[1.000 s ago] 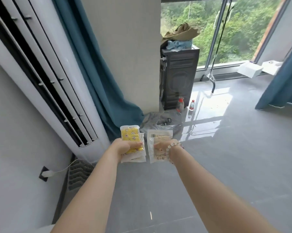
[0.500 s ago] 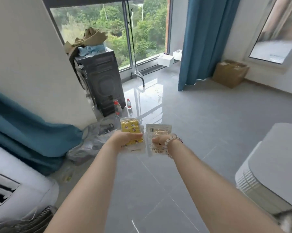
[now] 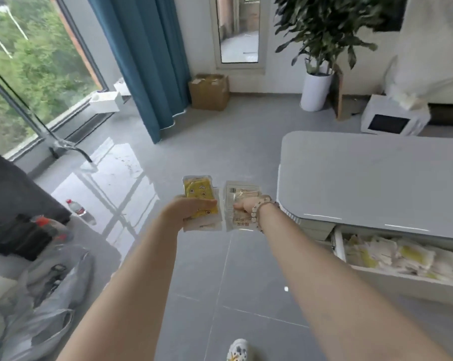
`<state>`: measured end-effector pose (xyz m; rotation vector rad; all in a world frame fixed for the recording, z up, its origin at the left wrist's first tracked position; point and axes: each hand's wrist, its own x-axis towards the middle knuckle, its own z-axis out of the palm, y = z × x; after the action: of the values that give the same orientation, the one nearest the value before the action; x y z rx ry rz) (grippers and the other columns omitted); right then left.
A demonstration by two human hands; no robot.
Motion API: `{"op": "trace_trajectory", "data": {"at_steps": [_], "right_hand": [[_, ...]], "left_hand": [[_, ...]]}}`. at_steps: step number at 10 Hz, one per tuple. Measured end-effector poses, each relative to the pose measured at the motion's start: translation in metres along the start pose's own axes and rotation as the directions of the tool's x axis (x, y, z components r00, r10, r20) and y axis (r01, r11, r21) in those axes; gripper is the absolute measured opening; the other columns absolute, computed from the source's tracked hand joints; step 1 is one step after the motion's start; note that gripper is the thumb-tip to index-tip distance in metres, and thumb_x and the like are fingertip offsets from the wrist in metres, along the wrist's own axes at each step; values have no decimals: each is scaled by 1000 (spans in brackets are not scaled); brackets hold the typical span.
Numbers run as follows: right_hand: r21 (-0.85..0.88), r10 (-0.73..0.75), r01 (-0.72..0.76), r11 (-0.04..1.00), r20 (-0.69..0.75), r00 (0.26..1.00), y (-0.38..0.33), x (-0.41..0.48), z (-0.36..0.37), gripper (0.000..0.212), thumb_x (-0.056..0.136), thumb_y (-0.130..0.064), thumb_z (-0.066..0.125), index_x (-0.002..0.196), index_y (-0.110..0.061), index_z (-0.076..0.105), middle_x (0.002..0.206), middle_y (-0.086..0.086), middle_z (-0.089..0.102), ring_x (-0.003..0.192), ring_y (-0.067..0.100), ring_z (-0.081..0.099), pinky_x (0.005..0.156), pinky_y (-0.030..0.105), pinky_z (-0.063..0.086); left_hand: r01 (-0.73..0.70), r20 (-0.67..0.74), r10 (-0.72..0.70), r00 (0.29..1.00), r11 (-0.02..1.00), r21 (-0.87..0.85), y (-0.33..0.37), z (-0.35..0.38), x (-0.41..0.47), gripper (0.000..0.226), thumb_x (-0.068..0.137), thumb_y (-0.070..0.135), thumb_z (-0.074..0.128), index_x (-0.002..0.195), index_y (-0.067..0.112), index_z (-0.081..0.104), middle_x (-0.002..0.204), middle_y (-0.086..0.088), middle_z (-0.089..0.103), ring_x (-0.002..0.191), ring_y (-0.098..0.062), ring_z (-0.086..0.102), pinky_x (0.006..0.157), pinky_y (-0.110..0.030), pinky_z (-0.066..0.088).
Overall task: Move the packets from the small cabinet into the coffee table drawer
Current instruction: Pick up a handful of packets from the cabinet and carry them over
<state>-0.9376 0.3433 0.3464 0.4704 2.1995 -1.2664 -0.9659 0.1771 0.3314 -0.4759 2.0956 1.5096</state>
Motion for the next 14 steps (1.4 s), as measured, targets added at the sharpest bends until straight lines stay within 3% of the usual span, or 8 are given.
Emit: {"op": "trace_trajectory", "data": {"at_steps": [3, 5, 8, 9, 10, 12, 13, 14], "right_hand": [[201, 187, -145, 969, -208, 960, 53, 34, -64, 45, 100, -13, 43, 140, 6, 37, 148, 21, 36, 137, 32, 34, 108, 32, 29], [392, 343, -208, 896, -314, 885, 93, 28, -81, 45, 99, -14, 45, 139, 7, 39, 146, 22, 38, 136, 33, 35, 107, 34, 32], [523, 522, -305, 796, -338, 783, 171, -4, -125, 46, 99, -21, 46, 138, 4, 42, 144, 19, 43, 126, 26, 47, 84, 25, 45], [518, 536, -324, 792, -336, 774, 189, -14, -142, 48, 100, -23, 45, 139, 4, 42, 140, 20, 47, 73, 15, 47, 48, 15, 33], [524, 606, -399, 753, -316, 730, 215, -25, -168, 50, 101, -25, 41, 139, 7, 39, 93, 25, 62, 55, 15, 39, 44, 19, 30], [557, 580, -333, 761, -354, 734, 272, -41, -223, 45, 100, -20, 43, 138, 5, 42, 145, 21, 40, 121, 23, 45, 75, 23, 41], [501, 610, -431, 750, -273, 744, 302, -50, -252, 43, 103, -32, 32, 127, -4, 54, 144, 14, 43, 120, 27, 52, 98, 29, 42], [433, 601, -463, 773, -268, 753, 327, -60, -279, 36, 104, -34, 30, 102, -12, 59, 135, 12, 47, 102, 23, 56, 78, 25, 44]], "left_hand": [[-81, 322, 16, 947, 979, 188, 57, 89, 63, 19, 76, 14, 79, 86, 11, 63, 84, -6, 69, 68, -17, 66, 50, -21, 54], [-149, 467, 1, 884, 948, 282, 68, 149, 92, 37, 74, 16, 81, 106, 6, 65, 102, -12, 70, 87, -25, 68, 78, -33, 56], [-245, 645, -83, 760, 882, 402, 71, 258, 79, 31, 73, 17, 81, 100, 11, 68, 99, -10, 71, 91, -26, 69, 89, -39, 54], [-271, 676, -106, 729, 862, 428, 74, 293, 72, 22, 74, 18, 80, 91, 13, 68, 90, -7, 71, 78, -21, 68, 79, -33, 56], [-287, 690, -128, 712, 844, 453, 82, 329, 65, 34, 70, 20, 83, 100, 11, 70, 97, -8, 73, 90, -24, 70, 91, -40, 54], [-319, 721, -121, 682, 838, 442, 94, 410, 46, 29, 74, 20, 80, 99, 13, 68, 103, -7, 71, 97, -24, 68, 95, -38, 51], [-337, 715, -134, 686, 813, 475, 97, 450, 36, 27, 72, 21, 82, 93, 14, 67, 105, -9, 71, 100, -26, 67, 97, -41, 50], [-345, 726, -145, 672, 807, 480, 101, 489, 25, 24, 74, 18, 80, 93, 13, 65, 105, -11, 70, 99, -28, 67, 93, -39, 52]]}}
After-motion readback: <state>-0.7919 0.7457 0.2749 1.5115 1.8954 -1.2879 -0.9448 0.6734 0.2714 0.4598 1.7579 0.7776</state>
